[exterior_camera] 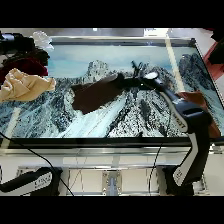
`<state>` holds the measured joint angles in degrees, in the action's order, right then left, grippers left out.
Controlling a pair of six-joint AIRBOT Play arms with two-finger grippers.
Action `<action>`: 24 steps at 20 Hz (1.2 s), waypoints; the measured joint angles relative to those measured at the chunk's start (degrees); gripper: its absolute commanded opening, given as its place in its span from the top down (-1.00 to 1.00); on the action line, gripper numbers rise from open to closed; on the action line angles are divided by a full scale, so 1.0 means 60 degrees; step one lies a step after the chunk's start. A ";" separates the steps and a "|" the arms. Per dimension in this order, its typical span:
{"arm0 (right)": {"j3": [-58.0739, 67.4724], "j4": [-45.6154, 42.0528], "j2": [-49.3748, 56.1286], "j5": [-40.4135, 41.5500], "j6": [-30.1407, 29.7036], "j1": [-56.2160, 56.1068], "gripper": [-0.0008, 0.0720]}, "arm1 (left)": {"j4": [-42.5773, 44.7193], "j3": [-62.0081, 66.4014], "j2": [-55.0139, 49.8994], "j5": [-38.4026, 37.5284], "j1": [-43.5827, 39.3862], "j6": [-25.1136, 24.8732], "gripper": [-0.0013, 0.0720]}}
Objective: Fold the shirts.
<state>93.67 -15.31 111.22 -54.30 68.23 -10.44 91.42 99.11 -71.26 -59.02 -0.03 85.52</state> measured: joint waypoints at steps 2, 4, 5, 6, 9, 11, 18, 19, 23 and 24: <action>0.0113 -0.1056 -0.0925 0.0135 0.0550 0.1031 0.91 | 0.0018 0.0000 0.0000 -0.0080 0.0000 0.0000 0.94; 0.0175 -0.2863 -0.1967 -0.0066 0.1530 0.2189 0.91 | 0.0011 0.0000 0.0000 -0.0117 0.0000 0.0000 0.94; 0.0189 -0.4087 -0.2495 -0.0382 0.2124 0.2776 0.91 | 0.0004 0.0000 0.0000 -0.0135 0.0000 0.0000 0.94; 0.0193 -0.5293 -0.2965 -0.0831 0.2634 0.3315 0.91 | -0.0033 0.0000 0.0000 -0.0149 0.0000 0.0000 0.94; 0.0113 -0.8936 -0.4091 -0.2754 0.3679 0.4827 0.91 | -0.0317 0.0000 0.0000 -0.0146 0.0000 0.0007 0.94; -0.0226 -1.0717 -0.4568 -0.3923 0.3952 0.5668 0.90 | -0.0576 0.0000 0.0000 -0.0106 0.0000 0.0015 0.94; -0.3275 -1.3577 -0.5067 -0.5887 0.4080 0.6987 -0.38 | -0.1198 0.0000 0.0000 -0.0157 -0.0007 0.0025 0.94; -0.3756 -1.3825 -0.5082 -0.5934 0.4095 0.7038 -0.38 | -0.1228 0.0000 0.0000 -0.0175 -0.0007 0.0025 0.94; -0.4648 -1.4681 -0.5304 -0.5843 0.4393 0.7122 -0.38 | -0.1290 0.0000 0.0000 -0.0277 -0.0007 0.0025 0.94; -0.4648 -1.4815 -0.5493 -0.5745 0.4462 0.7125 -0.38 | -0.1293 0.0000 0.0000 -0.0291 -0.0007 0.0025 0.93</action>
<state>65.78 -104.20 78.26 -88.77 95.00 32.32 83.66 99.11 -71.26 -60.77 -0.08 85.67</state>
